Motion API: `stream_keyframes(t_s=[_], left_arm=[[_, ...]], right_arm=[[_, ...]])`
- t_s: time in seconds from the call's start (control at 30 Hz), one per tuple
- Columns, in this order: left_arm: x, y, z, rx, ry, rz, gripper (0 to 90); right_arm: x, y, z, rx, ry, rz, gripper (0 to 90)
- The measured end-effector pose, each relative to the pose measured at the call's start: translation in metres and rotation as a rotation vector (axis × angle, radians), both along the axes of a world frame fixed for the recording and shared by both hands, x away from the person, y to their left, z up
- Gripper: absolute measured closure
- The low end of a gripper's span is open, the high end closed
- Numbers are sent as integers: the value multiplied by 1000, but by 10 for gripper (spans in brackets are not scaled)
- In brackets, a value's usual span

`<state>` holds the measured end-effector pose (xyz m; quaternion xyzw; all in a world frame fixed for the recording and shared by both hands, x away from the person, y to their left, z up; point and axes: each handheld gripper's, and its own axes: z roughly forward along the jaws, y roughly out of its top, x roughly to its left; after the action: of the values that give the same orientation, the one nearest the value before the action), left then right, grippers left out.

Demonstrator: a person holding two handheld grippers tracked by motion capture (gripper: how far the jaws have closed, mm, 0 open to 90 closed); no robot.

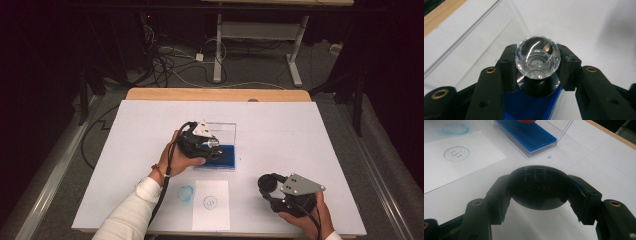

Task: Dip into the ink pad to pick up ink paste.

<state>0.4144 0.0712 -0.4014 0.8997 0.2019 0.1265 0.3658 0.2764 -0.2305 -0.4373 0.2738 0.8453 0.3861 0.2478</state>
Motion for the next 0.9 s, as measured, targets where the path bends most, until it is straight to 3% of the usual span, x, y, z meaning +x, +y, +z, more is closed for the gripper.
stream_keyframes(t_s=[0.17, 0.47, 0.83, 0.9], left_arm=[[3, -13, -7, 27, 12, -16, 546], [6, -17, -14, 17, 47, -24, 545], [7, -24, -22, 78, 34, -15, 545], [7, -24, -23, 72, 36, -16, 545]], right_arm=[[-1, -1, 1, -2, -4, 4, 386], [0, -1, 0, 0, 0, -1, 386], [0, -1, 0, -5, 4, 5, 386], [0, 0, -1, -6, 4, 8, 386]])
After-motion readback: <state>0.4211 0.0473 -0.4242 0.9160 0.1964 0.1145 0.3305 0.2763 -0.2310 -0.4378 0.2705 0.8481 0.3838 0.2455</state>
